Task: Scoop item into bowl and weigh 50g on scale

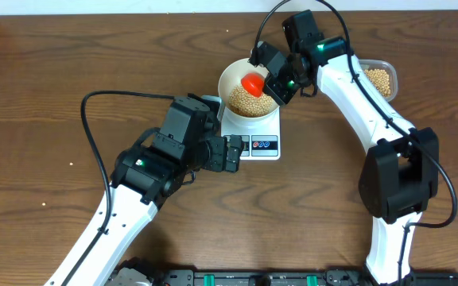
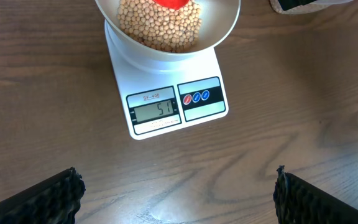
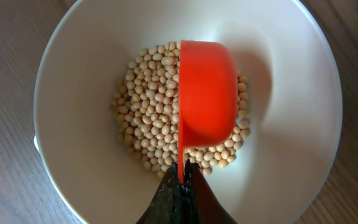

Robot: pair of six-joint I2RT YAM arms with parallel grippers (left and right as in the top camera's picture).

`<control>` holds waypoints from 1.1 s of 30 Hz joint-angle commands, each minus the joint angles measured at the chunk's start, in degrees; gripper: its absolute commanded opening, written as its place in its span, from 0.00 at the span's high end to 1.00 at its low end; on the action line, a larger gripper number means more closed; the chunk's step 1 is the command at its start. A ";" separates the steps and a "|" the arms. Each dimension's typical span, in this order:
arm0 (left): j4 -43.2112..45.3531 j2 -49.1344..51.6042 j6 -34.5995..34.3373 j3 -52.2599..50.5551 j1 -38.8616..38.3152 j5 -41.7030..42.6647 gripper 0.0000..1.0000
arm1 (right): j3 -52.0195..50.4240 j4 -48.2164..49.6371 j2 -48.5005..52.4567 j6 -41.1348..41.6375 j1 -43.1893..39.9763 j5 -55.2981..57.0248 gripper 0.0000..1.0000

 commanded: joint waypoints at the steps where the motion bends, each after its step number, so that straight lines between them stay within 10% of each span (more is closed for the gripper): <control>1: -0.20 0.13 0.55 0.98 0.17 0.31 0.00 | -0.57 0.04 1.16 -1.01 1.27 0.04 0.99; 33: -0.20 0.13 0.55 0.98 0.17 0.31 0.00 | -0.98 -4.31 1.14 5.97 2.45 -4.72 0.99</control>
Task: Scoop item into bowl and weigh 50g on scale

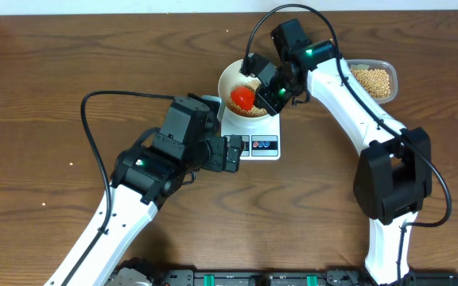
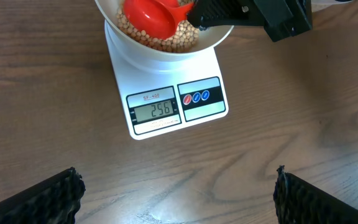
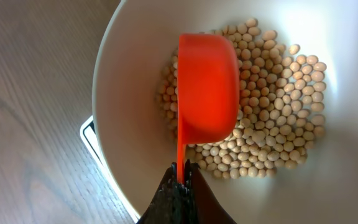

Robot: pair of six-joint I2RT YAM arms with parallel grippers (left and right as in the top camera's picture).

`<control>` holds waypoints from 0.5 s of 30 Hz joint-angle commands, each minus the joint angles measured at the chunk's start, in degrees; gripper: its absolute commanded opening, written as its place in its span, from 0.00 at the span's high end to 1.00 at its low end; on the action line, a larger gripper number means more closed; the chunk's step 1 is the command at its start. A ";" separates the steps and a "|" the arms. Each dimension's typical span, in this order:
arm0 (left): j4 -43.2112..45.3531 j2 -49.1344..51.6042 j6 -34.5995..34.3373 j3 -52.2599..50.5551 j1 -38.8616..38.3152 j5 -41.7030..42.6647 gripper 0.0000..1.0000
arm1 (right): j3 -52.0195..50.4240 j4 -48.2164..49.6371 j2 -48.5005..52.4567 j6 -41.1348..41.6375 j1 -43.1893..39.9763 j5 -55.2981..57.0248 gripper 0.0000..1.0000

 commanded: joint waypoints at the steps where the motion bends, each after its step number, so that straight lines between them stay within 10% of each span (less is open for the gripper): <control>1: -0.22 0.11 0.55 0.98 0.20 0.31 0.01 | -0.50 -0.37 0.59 2.67 -0.31 -1.57 0.99; 15: -0.20 0.13 0.55 0.98 0.17 0.31 0.00 | 2.38 -0.26 0.46 7.69 -7.52 -17.00 0.99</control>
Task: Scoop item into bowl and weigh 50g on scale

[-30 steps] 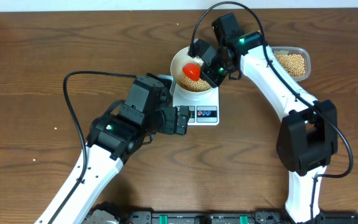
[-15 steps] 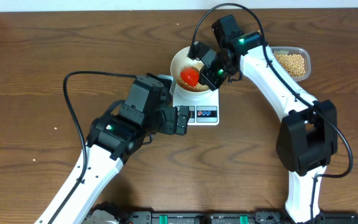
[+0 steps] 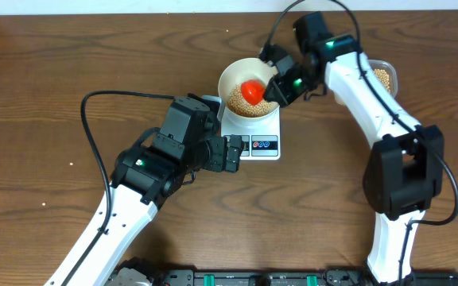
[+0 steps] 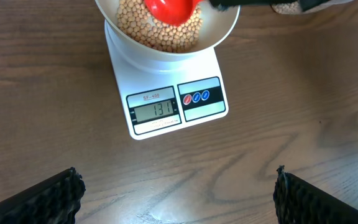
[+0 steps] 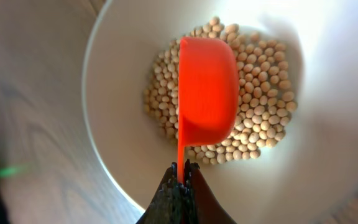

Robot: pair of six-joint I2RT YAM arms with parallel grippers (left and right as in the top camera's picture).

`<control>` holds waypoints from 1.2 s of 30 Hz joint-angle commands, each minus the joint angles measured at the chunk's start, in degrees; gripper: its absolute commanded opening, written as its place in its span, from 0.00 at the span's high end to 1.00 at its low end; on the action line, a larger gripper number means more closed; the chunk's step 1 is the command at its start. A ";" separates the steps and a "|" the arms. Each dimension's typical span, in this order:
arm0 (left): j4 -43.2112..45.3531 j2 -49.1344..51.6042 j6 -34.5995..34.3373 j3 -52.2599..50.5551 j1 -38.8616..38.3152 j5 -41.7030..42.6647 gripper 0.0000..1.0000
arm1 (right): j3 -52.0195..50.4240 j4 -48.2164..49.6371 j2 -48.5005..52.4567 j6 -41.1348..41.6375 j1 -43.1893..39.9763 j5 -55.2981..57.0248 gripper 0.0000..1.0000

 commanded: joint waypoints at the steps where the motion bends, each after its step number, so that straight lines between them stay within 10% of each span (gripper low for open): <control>1: -0.20 0.13 0.55 0.98 0.17 0.31 0.00 | 2.19 0.00 0.46 1.33 -2.01 -10.25 0.99; 17: -0.20 0.13 0.55 0.98 0.20 0.31 0.01 | 2.78 -0.42 -1.25 -4.92 -5.18 -17.62 0.99; 36: -0.20 0.13 0.55 0.98 0.17 0.31 0.01 | 2.58 3.76 -1.20 -5.09 5.03 22.58 0.99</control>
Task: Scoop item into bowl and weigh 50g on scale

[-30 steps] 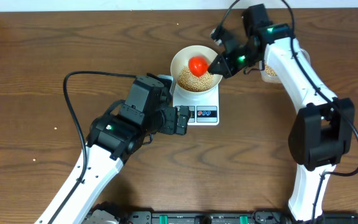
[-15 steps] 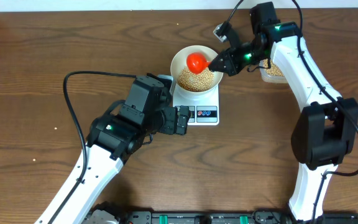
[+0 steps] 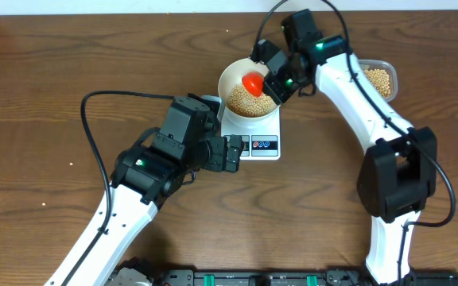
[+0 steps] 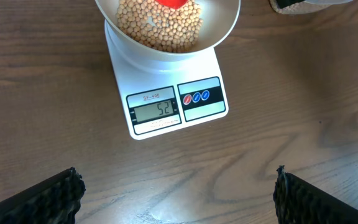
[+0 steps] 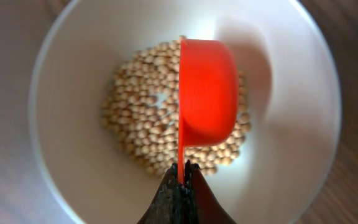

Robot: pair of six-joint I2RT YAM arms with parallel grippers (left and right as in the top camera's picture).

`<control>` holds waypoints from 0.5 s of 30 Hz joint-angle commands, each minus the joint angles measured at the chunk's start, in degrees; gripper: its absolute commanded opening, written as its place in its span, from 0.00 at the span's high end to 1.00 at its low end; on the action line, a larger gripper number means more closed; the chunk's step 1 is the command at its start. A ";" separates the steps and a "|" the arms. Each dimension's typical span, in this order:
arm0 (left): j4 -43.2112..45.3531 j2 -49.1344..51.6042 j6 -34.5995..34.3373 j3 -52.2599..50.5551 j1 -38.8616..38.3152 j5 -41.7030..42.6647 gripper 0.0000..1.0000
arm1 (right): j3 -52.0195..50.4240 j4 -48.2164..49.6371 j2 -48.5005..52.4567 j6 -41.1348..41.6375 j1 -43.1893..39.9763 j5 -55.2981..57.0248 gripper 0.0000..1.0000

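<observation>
A white bowl [image 3: 233, 75] holding beige beans [image 3: 243, 102] sits on the white scale [image 3: 261, 147]. The scale's display [image 4: 156, 111] reads 52. My right gripper [image 5: 183, 169] is shut on the handle of the red scoop [image 5: 207, 90], which hangs turned on its side above the beans [image 5: 138, 118] inside the bowl [image 5: 61, 93]. My left gripper [image 4: 178, 193] stands open over bare table in front of the scale [image 4: 166, 106], with nothing between its fingers.
A clear tub of beans [image 3: 380, 79] stands at the back right, behind my right arm. My left arm lies across the table's front left, its wrist close to the scale's front edge.
The red scoop has moved a little back and up above the beans in the bowl. The scale's reading went from 131 to 52. My left gripper has not moved.
First the scoop hung over the beans in the bowl and the scale read 51. Then the scoop lay low at the bowl's left side, reading 256, then 131 with the scoop further right. Now it hangs above the beans and the display reads 52.
</observation>
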 commanded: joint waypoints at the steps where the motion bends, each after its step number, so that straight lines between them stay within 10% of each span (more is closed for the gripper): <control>1: -0.20 0.13 0.55 0.98 0.17 0.31 0.00 | 1.11 0.76 -1.18 -0.76 1.46 9.81 0.99; 15: -0.20 0.13 0.55 0.98 0.20 0.31 0.00 | -0.81 0.63 -1.11 -0.72 3.48 9.38 0.99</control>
